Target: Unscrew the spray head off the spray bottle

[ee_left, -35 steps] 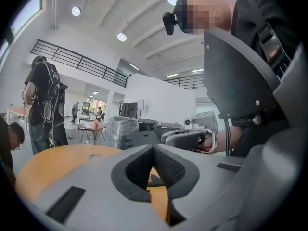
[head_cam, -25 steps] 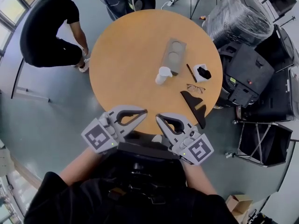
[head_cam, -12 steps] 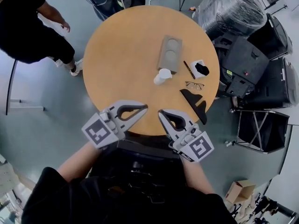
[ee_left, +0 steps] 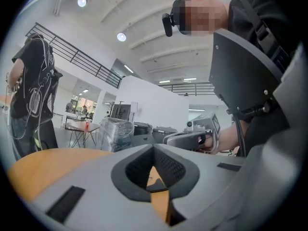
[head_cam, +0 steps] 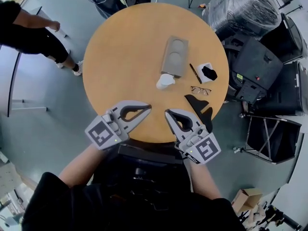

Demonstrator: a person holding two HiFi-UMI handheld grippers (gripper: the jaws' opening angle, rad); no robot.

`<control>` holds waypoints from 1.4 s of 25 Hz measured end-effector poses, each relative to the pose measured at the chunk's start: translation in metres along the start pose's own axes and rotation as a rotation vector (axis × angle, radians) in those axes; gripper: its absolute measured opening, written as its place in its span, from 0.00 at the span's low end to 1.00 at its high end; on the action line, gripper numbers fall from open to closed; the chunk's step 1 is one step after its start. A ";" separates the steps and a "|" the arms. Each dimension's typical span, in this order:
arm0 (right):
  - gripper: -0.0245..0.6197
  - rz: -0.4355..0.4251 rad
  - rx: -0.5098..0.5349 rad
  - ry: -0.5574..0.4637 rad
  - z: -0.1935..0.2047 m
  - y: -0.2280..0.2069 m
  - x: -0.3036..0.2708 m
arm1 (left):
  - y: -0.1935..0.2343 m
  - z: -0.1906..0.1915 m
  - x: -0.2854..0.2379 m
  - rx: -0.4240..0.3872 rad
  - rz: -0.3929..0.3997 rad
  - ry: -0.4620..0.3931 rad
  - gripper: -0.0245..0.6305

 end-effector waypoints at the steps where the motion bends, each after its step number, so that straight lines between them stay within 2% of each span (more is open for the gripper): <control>1: 0.05 -0.004 -0.007 0.002 0.003 -0.008 0.001 | 0.003 0.007 -0.005 0.004 -0.017 0.014 0.05; 2: 0.05 -0.008 -0.016 0.006 0.007 -0.017 0.002 | 0.007 0.015 -0.010 0.010 -0.035 0.026 0.05; 3: 0.05 -0.013 -0.026 0.013 0.013 -0.025 0.003 | 0.012 0.023 -0.014 0.016 -0.052 0.035 0.09; 8: 0.05 -0.032 -0.061 0.046 0.052 -0.062 0.005 | 0.032 0.069 -0.030 0.034 -0.104 0.067 0.10; 15: 0.05 0.008 -0.111 0.068 0.121 -0.100 0.006 | 0.055 0.146 -0.037 0.055 -0.147 0.096 0.10; 22: 0.05 0.044 -0.195 0.096 0.200 -0.123 0.002 | 0.084 0.223 -0.035 0.078 -0.229 0.121 0.10; 28: 0.05 0.091 -0.204 0.099 0.249 -0.148 0.004 | 0.110 0.284 -0.046 0.036 -0.273 0.129 0.11; 32: 0.05 0.100 -0.202 0.119 0.279 -0.164 0.006 | 0.129 0.318 -0.053 0.019 -0.300 0.120 0.16; 35: 0.05 0.114 -0.205 0.121 0.291 -0.174 0.011 | 0.137 0.338 -0.058 -0.002 -0.287 0.132 0.22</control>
Point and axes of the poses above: the fingertips, and each gripper's own axes: x backward along the fingers, y to its left, z out of its underside, the point moved 1 cm from there along x, backward along the fingers, and after that the axes turned 11 degrees about -y, right-handed, at the moved point
